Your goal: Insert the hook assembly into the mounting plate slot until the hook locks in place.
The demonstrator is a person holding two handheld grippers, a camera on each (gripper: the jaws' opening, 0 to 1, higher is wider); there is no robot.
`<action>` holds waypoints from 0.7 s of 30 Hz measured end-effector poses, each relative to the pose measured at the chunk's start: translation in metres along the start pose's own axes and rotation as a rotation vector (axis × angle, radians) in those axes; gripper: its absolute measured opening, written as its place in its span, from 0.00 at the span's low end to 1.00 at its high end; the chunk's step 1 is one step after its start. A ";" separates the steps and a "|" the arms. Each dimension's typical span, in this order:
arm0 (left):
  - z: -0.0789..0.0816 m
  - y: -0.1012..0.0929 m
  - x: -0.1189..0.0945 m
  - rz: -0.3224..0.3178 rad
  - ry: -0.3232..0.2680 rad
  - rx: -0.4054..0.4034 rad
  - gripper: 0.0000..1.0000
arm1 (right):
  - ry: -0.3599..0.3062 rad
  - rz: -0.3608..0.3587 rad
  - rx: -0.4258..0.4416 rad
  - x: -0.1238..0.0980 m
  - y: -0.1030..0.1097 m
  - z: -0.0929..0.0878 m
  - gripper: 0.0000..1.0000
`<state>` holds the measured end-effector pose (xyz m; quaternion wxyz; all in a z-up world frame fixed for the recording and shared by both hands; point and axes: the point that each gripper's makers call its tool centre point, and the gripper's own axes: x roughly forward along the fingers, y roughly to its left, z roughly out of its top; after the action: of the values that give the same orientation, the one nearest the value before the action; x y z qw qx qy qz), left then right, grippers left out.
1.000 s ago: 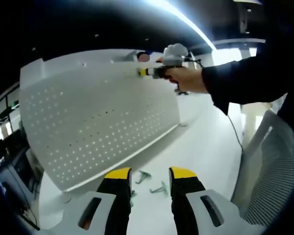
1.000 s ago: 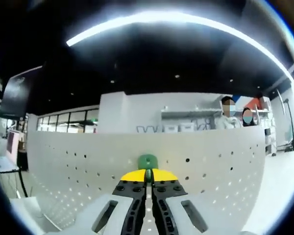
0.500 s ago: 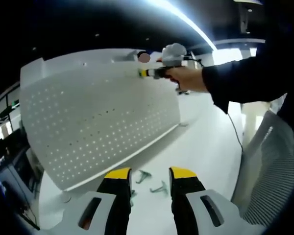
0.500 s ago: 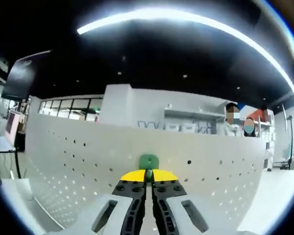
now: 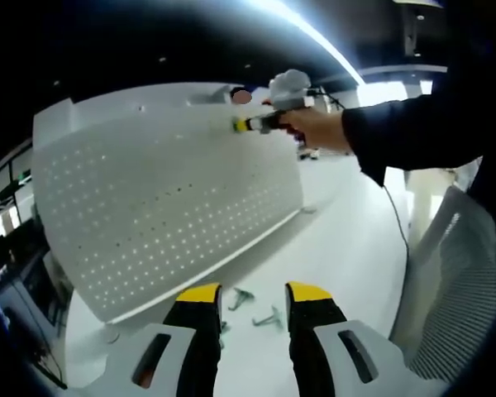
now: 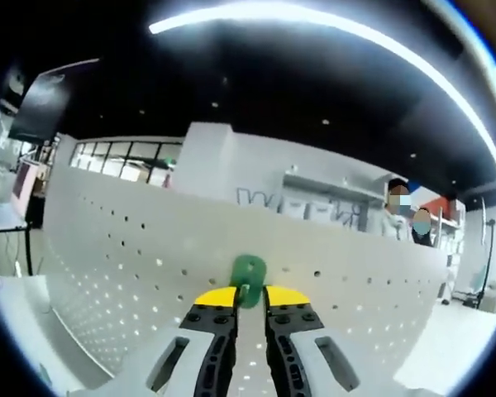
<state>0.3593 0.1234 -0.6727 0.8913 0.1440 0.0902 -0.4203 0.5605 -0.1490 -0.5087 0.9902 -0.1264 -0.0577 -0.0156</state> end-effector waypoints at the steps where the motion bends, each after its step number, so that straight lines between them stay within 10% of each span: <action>1: 0.000 0.000 0.000 -0.001 0.000 0.000 0.32 | 0.001 0.001 -0.001 -0.001 0.000 0.000 0.12; 21: -0.001 -0.003 0.000 -0.008 0.004 0.012 0.31 | 0.013 0.059 -0.002 -0.021 0.012 -0.003 0.39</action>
<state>0.3574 0.1219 -0.6740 0.8887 0.1496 0.0900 -0.4240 0.5400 -0.1382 -0.5167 0.9904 -0.1290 -0.0473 0.0128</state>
